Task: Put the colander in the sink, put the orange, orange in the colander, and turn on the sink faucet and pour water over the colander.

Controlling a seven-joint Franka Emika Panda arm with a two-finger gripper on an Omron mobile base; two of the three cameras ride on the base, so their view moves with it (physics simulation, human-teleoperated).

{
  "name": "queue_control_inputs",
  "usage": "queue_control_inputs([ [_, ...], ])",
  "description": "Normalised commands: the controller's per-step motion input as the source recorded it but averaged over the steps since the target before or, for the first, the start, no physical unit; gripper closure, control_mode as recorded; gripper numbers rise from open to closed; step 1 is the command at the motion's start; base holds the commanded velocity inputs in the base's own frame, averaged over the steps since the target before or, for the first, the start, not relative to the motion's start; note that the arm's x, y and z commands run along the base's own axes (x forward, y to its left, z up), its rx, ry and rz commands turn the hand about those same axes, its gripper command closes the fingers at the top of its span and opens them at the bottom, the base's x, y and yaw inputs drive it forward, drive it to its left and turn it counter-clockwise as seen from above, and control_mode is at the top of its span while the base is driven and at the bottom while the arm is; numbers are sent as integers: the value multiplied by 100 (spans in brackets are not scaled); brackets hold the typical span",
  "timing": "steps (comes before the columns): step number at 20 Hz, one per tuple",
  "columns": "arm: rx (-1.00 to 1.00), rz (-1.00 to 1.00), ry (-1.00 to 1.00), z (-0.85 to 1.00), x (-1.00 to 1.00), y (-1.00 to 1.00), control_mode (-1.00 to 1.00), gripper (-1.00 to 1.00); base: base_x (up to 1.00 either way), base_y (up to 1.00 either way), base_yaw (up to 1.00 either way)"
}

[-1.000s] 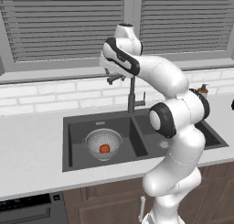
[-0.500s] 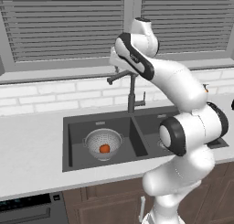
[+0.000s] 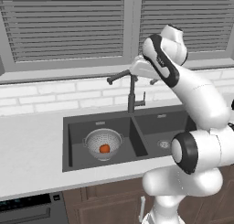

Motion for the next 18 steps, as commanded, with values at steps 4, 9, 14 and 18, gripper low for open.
queue_control_inputs([
  [4,-2,65,-20,-8,-7,-58,-100,-100,0,0,0],
  [9,0,66,-24,-11,0,-67,-100,-100,0,0,0],
  [14,0,57,-26,-15,7,-64,-100,-100,0,0,0],
  [18,0,30,-29,-35,12,-41,-100,-100,0,0,0],
])
